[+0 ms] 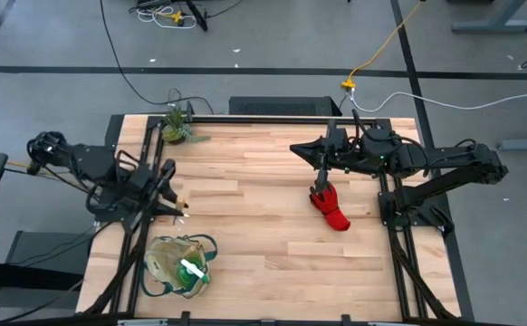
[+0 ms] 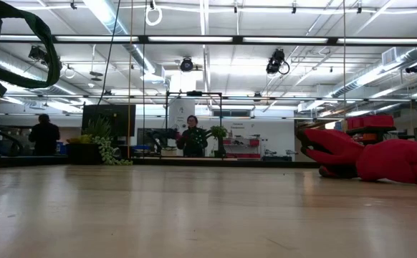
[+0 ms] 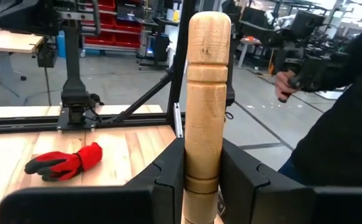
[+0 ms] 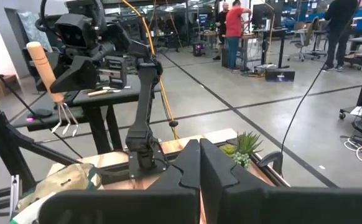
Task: Pick & Place Garden tools in Gardening bag
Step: Put the brown hand rake into the white gardening bag
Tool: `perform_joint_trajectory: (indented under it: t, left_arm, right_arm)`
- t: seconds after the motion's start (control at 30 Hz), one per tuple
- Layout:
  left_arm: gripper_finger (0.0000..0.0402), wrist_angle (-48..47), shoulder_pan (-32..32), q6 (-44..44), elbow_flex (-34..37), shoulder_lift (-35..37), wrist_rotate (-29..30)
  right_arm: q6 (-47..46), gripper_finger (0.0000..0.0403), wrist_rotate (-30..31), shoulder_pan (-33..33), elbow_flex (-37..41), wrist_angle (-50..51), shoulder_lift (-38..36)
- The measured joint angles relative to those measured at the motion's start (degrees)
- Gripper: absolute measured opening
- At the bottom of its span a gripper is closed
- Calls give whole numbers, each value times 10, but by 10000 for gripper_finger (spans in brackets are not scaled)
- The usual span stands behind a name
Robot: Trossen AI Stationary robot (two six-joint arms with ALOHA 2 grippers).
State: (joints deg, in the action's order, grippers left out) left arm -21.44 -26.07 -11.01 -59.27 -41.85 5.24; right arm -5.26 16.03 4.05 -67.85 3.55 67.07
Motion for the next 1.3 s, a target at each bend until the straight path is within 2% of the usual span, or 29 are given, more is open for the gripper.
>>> perform_joint_trajectory:
  t: [0.2,0.57,0.77,0.93,1.17,1.3]
  left_arm:
    - [80,-4,-24,4,0,3,4]
    - [80,-8,-39,3,0,3,-90]
    - [80,-36,-40,14,0,3,-100]
    - [80,-11,-45,27,41,5,-100]
    - [80,61,-64,2,137,31,-100]
    - [80,86,-83,-13,187,52,-77]
  right_arm:
    - [7,0,-23,0,0,0,0]
    - [28,0,-36,0,0,0,0]
    - [28,0,-36,0,0,0,0]
    - [11,0,-36,0,0,0,0]
    - [-1,0,-36,0,0,1,0]
    - [-1,0,-35,0,0,3,0]
